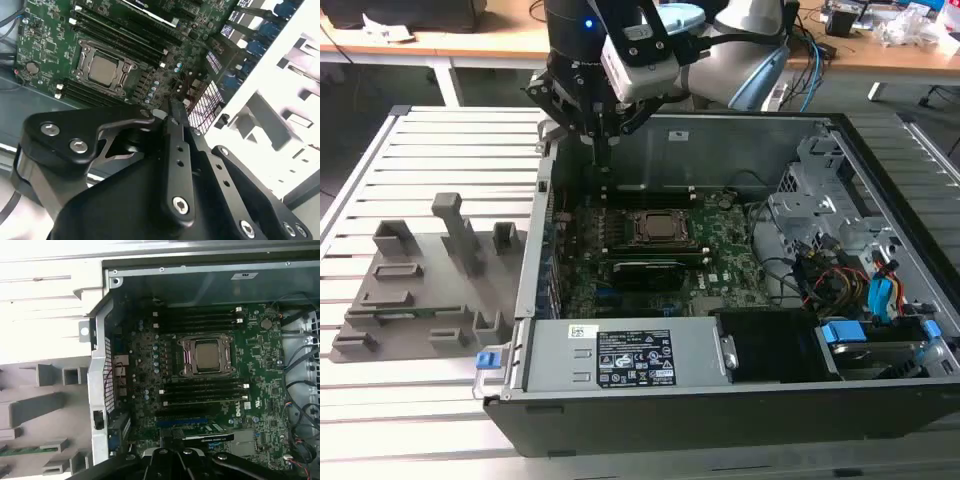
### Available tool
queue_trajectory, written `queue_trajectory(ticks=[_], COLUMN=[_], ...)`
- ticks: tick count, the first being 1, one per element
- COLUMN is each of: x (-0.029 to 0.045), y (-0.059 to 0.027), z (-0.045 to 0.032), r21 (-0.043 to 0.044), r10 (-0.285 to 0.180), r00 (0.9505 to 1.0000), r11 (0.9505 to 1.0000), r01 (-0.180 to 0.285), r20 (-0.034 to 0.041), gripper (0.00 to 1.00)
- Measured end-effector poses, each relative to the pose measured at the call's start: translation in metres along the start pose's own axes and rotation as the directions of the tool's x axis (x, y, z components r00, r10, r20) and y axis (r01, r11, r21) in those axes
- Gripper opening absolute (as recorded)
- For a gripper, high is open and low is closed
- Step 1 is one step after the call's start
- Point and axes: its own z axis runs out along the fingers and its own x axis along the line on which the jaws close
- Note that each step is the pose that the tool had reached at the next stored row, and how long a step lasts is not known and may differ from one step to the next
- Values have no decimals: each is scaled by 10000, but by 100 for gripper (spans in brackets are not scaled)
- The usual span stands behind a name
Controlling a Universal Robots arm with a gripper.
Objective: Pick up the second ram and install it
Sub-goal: 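Reach for the second ram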
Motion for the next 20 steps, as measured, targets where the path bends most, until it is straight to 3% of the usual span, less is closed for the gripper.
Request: queue_trajectory(ticks=[1,4,8,9,20], x=[11,336,506,576,734], y=[-1,-23,-35,-41,-53], z=[0,-5,-5,-3,15], r21=[-1,1,0,0,2], r10=[2,0,1,2,2], r00=[10000,10000,10000,10000,10000], r11=[10000,10000,10000,10000,10000], r01=[-2,0,-1,-2,-2], r20=[1,-1,1,0,0], gripper=[11,11,11,11,11])
